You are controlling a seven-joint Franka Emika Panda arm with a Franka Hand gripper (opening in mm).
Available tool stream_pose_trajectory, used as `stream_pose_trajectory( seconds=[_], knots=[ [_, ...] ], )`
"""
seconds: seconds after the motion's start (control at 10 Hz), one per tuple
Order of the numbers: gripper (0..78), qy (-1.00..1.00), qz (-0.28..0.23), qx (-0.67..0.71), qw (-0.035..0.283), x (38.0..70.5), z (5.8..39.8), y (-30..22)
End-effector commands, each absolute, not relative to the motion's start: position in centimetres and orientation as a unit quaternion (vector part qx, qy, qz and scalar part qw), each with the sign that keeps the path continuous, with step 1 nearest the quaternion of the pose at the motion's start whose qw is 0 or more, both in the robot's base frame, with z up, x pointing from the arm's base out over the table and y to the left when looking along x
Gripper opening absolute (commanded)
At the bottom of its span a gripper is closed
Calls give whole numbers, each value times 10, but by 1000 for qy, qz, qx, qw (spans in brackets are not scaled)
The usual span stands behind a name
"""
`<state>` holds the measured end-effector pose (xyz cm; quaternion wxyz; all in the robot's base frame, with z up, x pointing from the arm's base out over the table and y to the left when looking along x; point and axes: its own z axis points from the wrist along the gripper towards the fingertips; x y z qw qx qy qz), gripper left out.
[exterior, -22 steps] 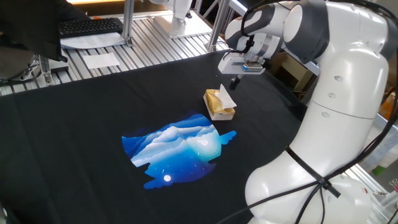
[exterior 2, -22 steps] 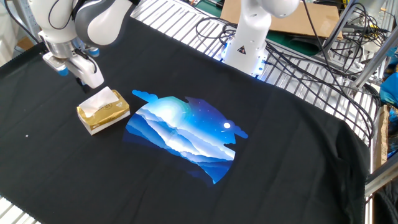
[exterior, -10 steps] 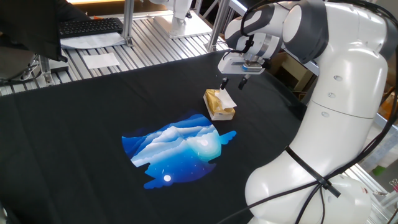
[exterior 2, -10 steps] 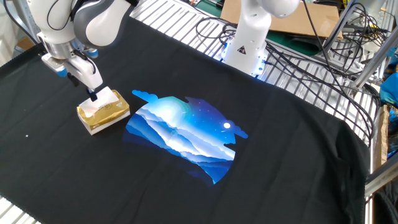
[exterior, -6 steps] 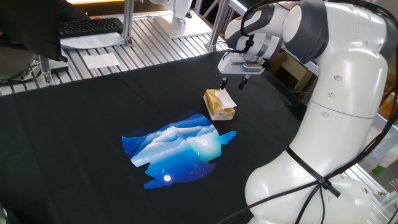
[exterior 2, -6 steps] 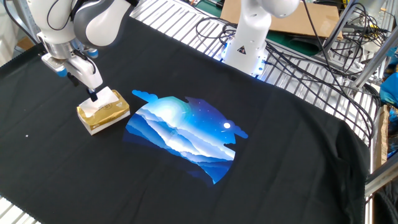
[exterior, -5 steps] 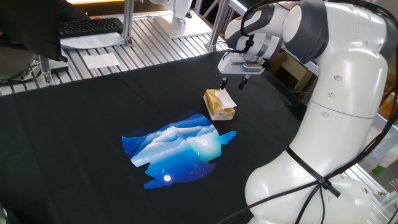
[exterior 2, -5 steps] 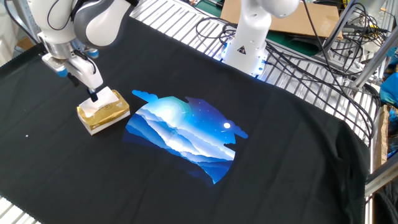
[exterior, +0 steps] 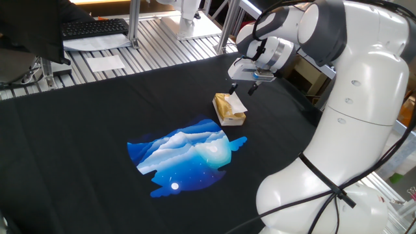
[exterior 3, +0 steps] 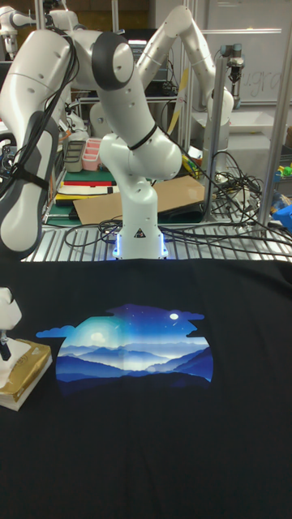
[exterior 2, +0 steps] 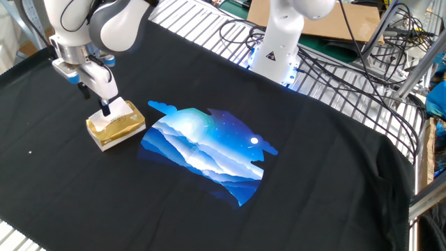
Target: Pull out a napkin
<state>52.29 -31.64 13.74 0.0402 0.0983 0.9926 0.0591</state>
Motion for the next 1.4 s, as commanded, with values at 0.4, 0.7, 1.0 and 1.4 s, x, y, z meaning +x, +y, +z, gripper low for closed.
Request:
stream_pose_trajectory(
  seconds=[0.4,0.7,1.0,1.4],
  knots=[
    [774,990,63,107,60,524,135,-316],
    [774,990,69,107,64,525,134,-315],
    [774,988,86,111,63,524,134,-308],
    [774,988,86,107,78,527,125,-302]
  ],
)
